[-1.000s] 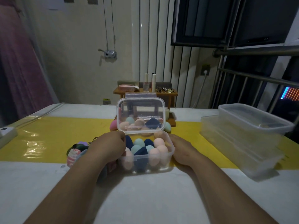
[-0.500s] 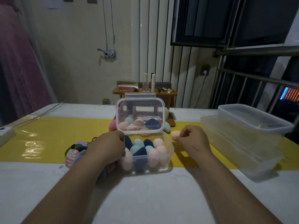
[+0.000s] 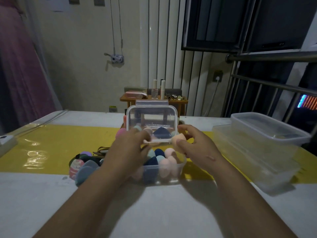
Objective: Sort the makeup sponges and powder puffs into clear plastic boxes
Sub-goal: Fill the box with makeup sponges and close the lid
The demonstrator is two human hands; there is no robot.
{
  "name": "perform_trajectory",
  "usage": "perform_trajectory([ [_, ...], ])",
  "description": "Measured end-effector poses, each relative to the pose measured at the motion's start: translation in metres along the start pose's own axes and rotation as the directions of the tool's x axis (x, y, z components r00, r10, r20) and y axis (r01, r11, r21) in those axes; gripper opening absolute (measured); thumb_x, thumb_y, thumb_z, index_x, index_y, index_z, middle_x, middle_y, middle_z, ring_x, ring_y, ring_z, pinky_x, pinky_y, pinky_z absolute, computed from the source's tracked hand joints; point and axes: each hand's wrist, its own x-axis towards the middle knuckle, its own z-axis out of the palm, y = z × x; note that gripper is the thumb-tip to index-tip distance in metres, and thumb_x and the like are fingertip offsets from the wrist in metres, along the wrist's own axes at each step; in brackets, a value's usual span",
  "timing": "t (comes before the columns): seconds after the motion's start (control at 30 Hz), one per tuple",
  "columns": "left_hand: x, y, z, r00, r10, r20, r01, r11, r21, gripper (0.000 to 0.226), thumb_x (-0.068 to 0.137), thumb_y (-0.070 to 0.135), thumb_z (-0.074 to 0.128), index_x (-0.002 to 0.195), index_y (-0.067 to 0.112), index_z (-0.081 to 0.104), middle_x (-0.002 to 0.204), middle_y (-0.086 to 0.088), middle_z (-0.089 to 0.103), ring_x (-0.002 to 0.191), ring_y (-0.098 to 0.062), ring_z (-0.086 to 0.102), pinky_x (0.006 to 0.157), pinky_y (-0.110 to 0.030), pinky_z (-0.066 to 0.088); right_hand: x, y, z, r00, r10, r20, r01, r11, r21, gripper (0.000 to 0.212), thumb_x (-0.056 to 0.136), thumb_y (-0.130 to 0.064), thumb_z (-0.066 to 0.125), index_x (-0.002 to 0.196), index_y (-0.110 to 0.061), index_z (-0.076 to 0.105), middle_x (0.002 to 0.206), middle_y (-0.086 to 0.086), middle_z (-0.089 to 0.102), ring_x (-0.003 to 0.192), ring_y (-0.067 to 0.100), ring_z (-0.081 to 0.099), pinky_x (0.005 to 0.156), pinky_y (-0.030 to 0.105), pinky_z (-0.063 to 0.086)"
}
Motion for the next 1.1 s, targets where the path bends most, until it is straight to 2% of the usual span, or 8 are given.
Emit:
perform_trajectory([
  [0.07,-0.003,0.010,0.003,0.981,0.167,0.097,-0.146,0.970,-0.192,0.020,0.095,0.035,0.059,0.114,0.035,0.064,0.103,0.018,0.057,0.090,0.000,0.051,0.074,-0.021,0.045,0.001,0.000,-0.001,1.000,-0.020,0.005,0.020,1.000,-0.018,0.028,0.089,-0.029,0.055,0.113,-0.043,0.060,0.106,-0.005,0.056,0.089,0.017,0.061,0.081,0.044,0.058],
  [0.2,-0.002,0.009,0.017,0.908,0.305,0.288,-0.276,0.951,-0.138,0.027,0.098,0.041,0.048,0.119,0.038,0.065,0.115,0.020,0.062,0.106,-0.001,0.052,0.088,-0.026,0.044,0.001,-0.002,-0.001,1.000,-0.018,0.020,0.018,1.000,-0.007,0.018,0.085,-0.025,0.058,0.096,-0.037,0.065,0.096,-0.008,0.060,0.085,0.014,0.061,0.077,0.041,0.058],
  [0.33,0.000,0.005,0.019,0.862,0.296,0.412,-0.254,0.955,-0.155,0.040,0.092,0.055,0.039,0.123,0.044,0.062,0.114,0.022,0.054,0.109,-0.002,0.045,0.095,-0.034,0.043,-0.001,-0.001,0.000,0.999,0.013,0.031,-0.013,1.000,0.012,0.016,0.079,-0.019,0.068,0.089,-0.030,0.070,0.087,-0.010,0.064,0.079,0.007,0.059,0.065,0.027,0.046],
  [0.5,0.000,0.013,0.021,0.841,0.246,0.482,-0.309,0.949,0.056,0.045,0.091,0.059,0.046,0.135,0.049,0.050,0.122,0.018,0.047,0.114,-0.009,0.037,0.095,-0.034,0.036,0.000,0.000,-0.001,0.997,0.074,0.035,-0.077,0.992,0.102,0.016,0.069,-0.006,0.067,0.075,-0.021,0.069,0.076,0.000,0.067,0.070,0.017,0.059,0.063,0.031,0.047],
  [0.63,-0.001,0.018,0.019,0.844,0.196,0.499,-0.306,0.940,0.149,0.049,0.090,0.066,0.042,0.137,0.050,0.046,0.119,0.013,0.045,0.115,-0.013,0.035,0.094,-0.035,0.033,-0.002,-0.005,-0.002,0.996,0.062,0.065,-0.069,0.992,0.105,0.010,0.062,-0.013,0.066,0.070,-0.020,0.069,0.071,-0.002,0.064,0.067,0.016,0.057,0.062,0.030,0.046],
  [0.9,-0.003,0.026,0.016,0.855,0.134,0.500,-0.272,0.939,0.213,0.050,0.085,0.069,0.048,0.128,0.044,0.053,0.119,0.010,0.046,0.112,-0.013,0.034,0.084,-0.035,0.029,-0.002,-0.008,-0.005,0.980,0.099,0.171,-0.079,0.990,-0.117,0.015,0.066,-0.006,0.075,0.067,-0.021,0.075,0.072,-0.006,0.069,0.071,0.011,0.063,0.064,0.031,0.054],
  [1.03,-0.005,0.024,0.017,0.854,0.142,0.501,-0.293,0.926,0.237,0.050,0.085,0.072,0.046,0.125,0.043,0.054,0.121,0.009,0.048,0.112,-0.014,0.036,0.085,-0.036,0.032,-0.001,-0.014,-0.003,0.974,0.133,0.184,-0.065,0.941,-0.333,0.019,0.072,-0.015,0.083,0.067,-0.031,0.073,0.088,-0.008,0.071,0.084,0.012,0.065,0.080,0.033,0.057],
  [1.1,-0.004,0.023,0.018,0.853,0.142,0.502,-0.291,0.928,0.233,0.051,0.083,0.073,0.046,0.124,0.043,0.054,0.121,0.010,0.049,0.112,-0.015,0.037,0.087,-0.037,0.033,-0.002,-0.019,-0.003,0.977,0.130,0.171,-0.041,0.893,-0.447,0.014,0.077,-0.022,0.081,0.076,-0.035,0.075,0.095,-0.009,0.071,0.088,0.013,0.064,0.083,0.034,0.056],
])
